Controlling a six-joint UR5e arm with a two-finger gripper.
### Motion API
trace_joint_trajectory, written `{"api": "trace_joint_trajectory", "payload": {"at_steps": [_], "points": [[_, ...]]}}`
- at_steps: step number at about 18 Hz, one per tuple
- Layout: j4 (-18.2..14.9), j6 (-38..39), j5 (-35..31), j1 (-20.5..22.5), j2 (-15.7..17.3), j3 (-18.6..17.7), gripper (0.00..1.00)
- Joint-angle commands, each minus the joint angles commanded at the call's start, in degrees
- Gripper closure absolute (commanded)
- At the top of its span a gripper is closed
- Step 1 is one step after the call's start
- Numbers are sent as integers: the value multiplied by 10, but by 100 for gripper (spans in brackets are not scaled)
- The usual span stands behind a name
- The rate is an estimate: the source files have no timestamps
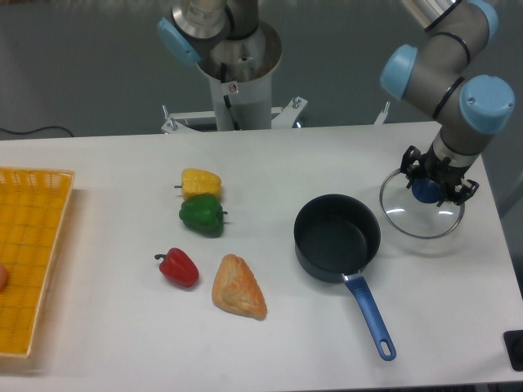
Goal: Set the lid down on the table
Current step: 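Lower the held glass lid by its blue knob toward the table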
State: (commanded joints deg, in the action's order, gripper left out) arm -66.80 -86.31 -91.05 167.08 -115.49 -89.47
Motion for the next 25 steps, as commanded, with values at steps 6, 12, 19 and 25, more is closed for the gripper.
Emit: {"api": "trace_joint_trajectory", "payload": {"at_steps": [6,12,19,25], "points": [[4,0,-1,-1,0,-4,63],[4,-9,-2,3,-4,-6,63],[26,-24,-4,4,-17,-19,63],[34,-24,-4,4,-28,-20,63]]}}
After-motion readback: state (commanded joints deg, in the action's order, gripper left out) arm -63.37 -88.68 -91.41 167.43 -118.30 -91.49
